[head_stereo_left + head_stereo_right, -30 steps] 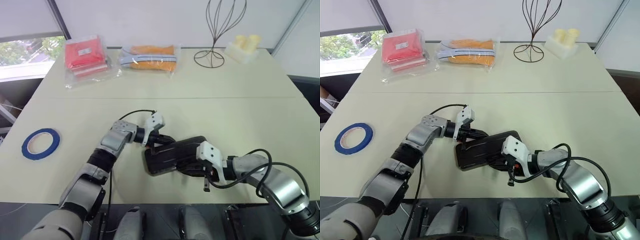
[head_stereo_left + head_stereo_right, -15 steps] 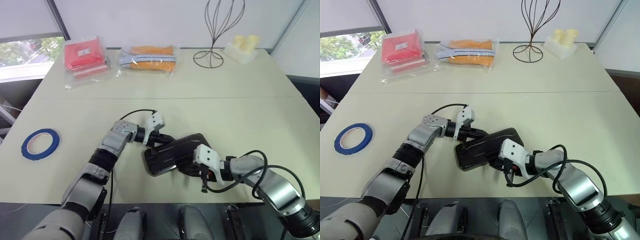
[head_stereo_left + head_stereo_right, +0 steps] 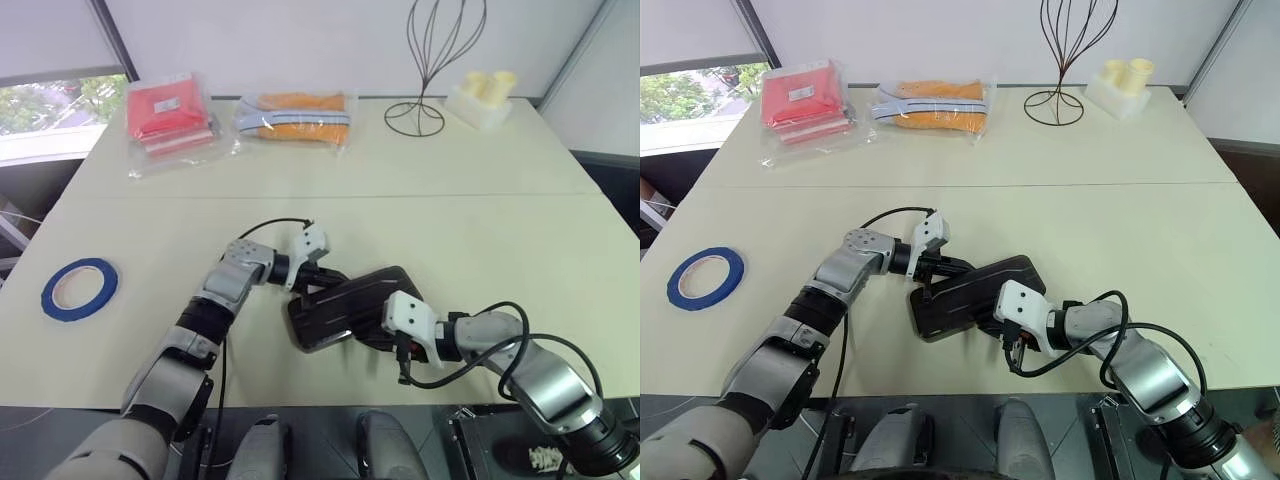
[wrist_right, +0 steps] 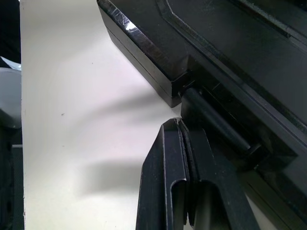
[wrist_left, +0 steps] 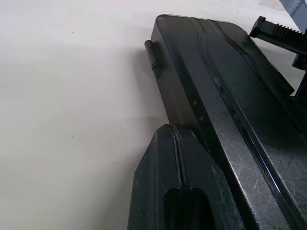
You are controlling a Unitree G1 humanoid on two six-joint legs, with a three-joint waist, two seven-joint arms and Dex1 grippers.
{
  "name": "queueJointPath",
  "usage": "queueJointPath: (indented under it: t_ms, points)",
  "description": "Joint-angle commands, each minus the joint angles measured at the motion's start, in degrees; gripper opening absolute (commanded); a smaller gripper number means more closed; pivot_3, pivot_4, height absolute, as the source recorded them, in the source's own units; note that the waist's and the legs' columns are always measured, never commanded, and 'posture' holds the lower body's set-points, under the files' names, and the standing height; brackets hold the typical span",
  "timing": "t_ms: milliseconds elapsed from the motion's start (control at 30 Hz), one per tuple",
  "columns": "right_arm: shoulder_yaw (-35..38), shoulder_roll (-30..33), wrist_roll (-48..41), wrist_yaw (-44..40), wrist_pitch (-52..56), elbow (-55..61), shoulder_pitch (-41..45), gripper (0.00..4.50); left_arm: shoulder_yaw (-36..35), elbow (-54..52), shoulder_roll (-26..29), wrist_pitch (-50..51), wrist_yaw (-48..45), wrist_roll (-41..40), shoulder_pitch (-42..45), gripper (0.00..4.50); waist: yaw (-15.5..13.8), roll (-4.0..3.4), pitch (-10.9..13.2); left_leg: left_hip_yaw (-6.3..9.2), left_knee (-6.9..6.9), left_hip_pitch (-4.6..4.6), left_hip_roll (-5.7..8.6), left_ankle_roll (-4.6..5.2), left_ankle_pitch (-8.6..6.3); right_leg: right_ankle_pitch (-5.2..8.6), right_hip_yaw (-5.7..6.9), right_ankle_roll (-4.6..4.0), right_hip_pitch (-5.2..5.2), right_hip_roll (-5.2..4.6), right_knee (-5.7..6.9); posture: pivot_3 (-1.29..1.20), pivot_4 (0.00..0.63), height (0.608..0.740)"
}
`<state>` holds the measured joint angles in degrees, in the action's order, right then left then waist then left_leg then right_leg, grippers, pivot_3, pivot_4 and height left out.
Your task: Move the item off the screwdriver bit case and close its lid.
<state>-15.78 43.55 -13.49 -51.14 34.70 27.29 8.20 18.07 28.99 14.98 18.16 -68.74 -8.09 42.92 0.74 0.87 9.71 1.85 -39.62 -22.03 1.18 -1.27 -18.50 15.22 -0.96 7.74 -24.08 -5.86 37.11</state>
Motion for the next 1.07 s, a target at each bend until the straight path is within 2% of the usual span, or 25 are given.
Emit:
queueJointPath:
  t_ms: [33, 233, 400, 533, 633, 700, 833, 1067]
  points:
    - [6.0, 1.9, -3.7, -1.2, 1.4, 4.1, 0.1, 0.04, -0.8, -2.9, -0.2, 2.1, -1.6, -1.9, -0.8, 0.00, -0.1, 0.00, 0.0, 0.01, -0.02, -0.02, 0.00, 0.03, -0.02, 0.00, 0.00, 0.00, 0.00, 0.00, -0.01, 0.00, 0.150, 0.740]
    - [13.3, 6.9, -10.7, -4.9, 4.9, 8.3, -0.2, 0.04, -6.7, -10.6, 4.2, 8.2, -0.3, -6.1, 0.2, 0.00, 0.0, 0.01, 0.0, 0.06, -0.11, -0.19, 0.00, 0.09, -0.05, 0.00, 0.01, 0.00, -0.11, 0.00, -0.01, 0.00, 0.150, 0.740]
    - [18.8, 11.9, -14.8, -8.5, 5.7, 9.6, 0.3, 0.04, -10.4, -20.2, 11.3, 13.7, -1.5, -10.3, -1.5, 0.00, 0.0, 0.00, 0.0, 0.05, -0.11, -0.19, -0.01, 0.10, -0.06, 0.00, 0.01, 0.00, -0.13, 0.00, 0.01, 0.00, 0.150, 0.740]
    - [23.5, 17.2, -17.7, -12.7, 5.7, 9.2, 2.2, 0.04, -14.9, -28.9, 18.7, 19.7, -2.9, -15.4, -3.9, 0.00, 0.0, -0.01, 0.0, 0.05, -0.12, -0.21, -0.01, 0.11, -0.07, 0.00, 0.00, 0.00, -0.13, -0.01, -0.01, 0.00, 0.150, 0.740]
    - [26.6, 21.0, -18.3, -15.4, 3.8, 4.8, 7.5, 0.04, -20.9, -39.8, 27.2, 27.5, -3.9, -22.1, -9.4, 0.00, 0.4, -0.04, 0.1, 0.03, -0.12, -0.21, -0.04, 0.12, -0.07, 0.00, 0.00, 0.00, -0.16, -0.01, 0.00, 0.00, 0.150, 0.740]
    - [26.9, 21.9, -18.0, -16.1, 2.9, 2.9, 8.9, 0.04, -22.9, -44.1, 29.8, 30.2, -3.3, -25.0, -12.3, 0.00, 0.3, -0.07, 0.1, 0.01, -0.11, -0.21, -0.08, 0.14, -0.08, 0.00, -0.03, 0.00, -0.20, -0.01, 0.01, 0.00, 0.150, 0.740]
    - [26.3, 22.8, -16.7, -17.1, 0.5, 0.0, 10.2, 0.04, -25.8, -50.7, 32.5, 33.5, -0.8, -29.1, -17.9, 0.00, -0.4, -0.07, 0.1, 0.04, -0.09, -0.21, -0.07, 0.14, -0.09, 0.00, -0.01, 0.00, -0.12, -0.07, -0.04, 0.00, 0.150, 0.740]
    - [24.4, 22.2, -15.8, -17.2, -1.0, -1.5, 11.4, 0.04, -27.1, -54.9, 33.0, 34.4, 3.5, -32.7, -22.7, 0.00, -0.1, -0.06, 0.1, 0.02, -0.14, -0.27, -0.04, 0.15, -0.09, 0.00, -0.02, 0.00, -0.18, -0.09, -0.05, 0.00, 0.150, 0.740]
